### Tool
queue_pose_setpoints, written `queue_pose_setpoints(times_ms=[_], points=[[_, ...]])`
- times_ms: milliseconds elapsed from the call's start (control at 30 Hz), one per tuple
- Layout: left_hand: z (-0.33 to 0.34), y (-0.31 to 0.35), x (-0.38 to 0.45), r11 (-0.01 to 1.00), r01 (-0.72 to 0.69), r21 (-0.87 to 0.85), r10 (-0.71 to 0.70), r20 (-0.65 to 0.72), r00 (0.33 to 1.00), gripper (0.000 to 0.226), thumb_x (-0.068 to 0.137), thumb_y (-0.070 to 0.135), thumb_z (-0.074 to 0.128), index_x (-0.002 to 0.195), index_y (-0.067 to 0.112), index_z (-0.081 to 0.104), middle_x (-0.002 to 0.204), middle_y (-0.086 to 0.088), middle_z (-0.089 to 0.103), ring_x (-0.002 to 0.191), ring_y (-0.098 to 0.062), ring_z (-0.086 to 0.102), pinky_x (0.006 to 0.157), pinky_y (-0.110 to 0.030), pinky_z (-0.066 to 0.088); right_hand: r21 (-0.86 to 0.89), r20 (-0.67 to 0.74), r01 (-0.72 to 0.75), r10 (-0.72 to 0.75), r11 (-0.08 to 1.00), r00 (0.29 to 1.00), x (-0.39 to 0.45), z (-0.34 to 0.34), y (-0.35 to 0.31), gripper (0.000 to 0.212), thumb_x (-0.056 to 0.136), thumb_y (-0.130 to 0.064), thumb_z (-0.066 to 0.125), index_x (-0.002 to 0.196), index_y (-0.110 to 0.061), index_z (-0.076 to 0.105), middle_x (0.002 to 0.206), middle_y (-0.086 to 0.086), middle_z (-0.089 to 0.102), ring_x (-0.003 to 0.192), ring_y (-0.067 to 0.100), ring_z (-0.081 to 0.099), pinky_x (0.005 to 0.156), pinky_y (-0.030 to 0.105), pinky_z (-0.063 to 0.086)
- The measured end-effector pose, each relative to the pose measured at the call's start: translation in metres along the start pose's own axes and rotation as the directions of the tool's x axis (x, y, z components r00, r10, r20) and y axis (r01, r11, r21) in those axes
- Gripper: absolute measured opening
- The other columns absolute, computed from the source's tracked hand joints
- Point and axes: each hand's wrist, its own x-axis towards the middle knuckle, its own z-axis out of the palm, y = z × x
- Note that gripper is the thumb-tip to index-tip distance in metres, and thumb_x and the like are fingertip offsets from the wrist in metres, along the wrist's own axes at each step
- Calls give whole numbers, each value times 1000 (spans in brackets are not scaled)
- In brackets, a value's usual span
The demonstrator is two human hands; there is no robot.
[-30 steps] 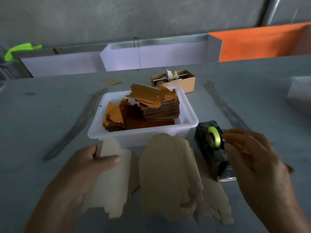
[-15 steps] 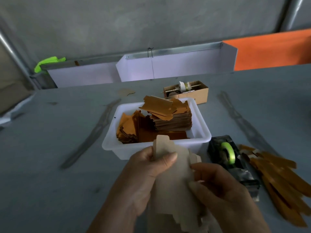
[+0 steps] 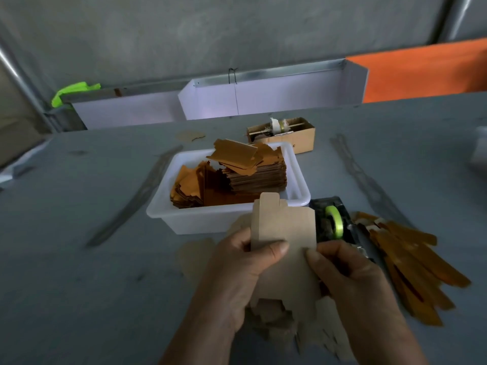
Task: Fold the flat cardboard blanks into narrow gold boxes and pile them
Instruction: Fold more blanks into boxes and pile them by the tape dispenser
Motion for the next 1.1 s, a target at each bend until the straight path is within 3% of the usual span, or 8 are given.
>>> queue_pose_setpoints(times_ms=[167,333,433,633,733,867,967,1100], points=[[-3,-6,-1,1000,-8,-29,8,5,1000,15,69,29,77,84,32,75,87,4,75,92,-21,68,88,-45,52,13,6,-11,10,1000,1000,-3,5,4,19,85,-17,64,74,-32,71,68,-4,70,56,4,62,51,19,49],[-2,-14,3,999,-48,18,49,-57,997,12,78,28,75,83,33,66,76,23,70,71,11,62,55,-9,44,-34,-38,1,-2,999,999,-8,11,6,17,83,-16,66,73,-29,71,70,-2,71,63,9,64,58,27,50],[1,-16,3,992,-94,84,101,-89,991,13,79,29,76,81,33,63,76,15,70,70,14,60,47,-2,41,-97,-79,51,-59,994,995,-12,12,6,16,82,-17,68,71,-29,70,69,-4,71,63,8,64,58,27,49],[6,-22,2,977,-168,135,178,-67,982,11,80,29,74,84,34,65,81,13,71,76,9,62,54,-3,45,-216,-121,128,-157,968,980,-22,13,16,21,80,-20,69,83,-41,63,76,-21,68,71,-3,62,57,18,45],[4,-21,4,985,-135,104,141,-51,989,12,80,31,74,83,36,63,78,21,69,74,13,60,51,-3,43,-236,-102,139,-167,962,981,-25,17,16,34,80,-19,67,97,-48,58,78,-13,68,72,0,63,55,15,46],[7,-20,3,993,-96,67,101,-82,991,9,80,27,74,82,34,68,77,15,71,71,0,65,58,-17,51,-395,-62,322,-374,860,925,-28,26,14,39,83,-33,61,114,-53,50,78,-12,55,78,1,57,62,10,45],[11,-19,0,995,-89,45,92,-67,994,2,82,26,71,82,28,71,77,5,73,72,-12,69,68,-34,60,-366,-10,347,-377,863,926,-30,32,11,40,85,-55,42,123,-51,52,79,-15,54,70,7,58,58,19,48],[5,-16,-4,999,-39,-13,39,45,998,9,88,30,64,85,29,72,83,-2,74,77,-18,72,68,-35,61,-369,21,371,-392,852,920,-33,35,12,39,88,-36,46,125,-46,51,82,-16,57,74,4,60,61,15,48]])
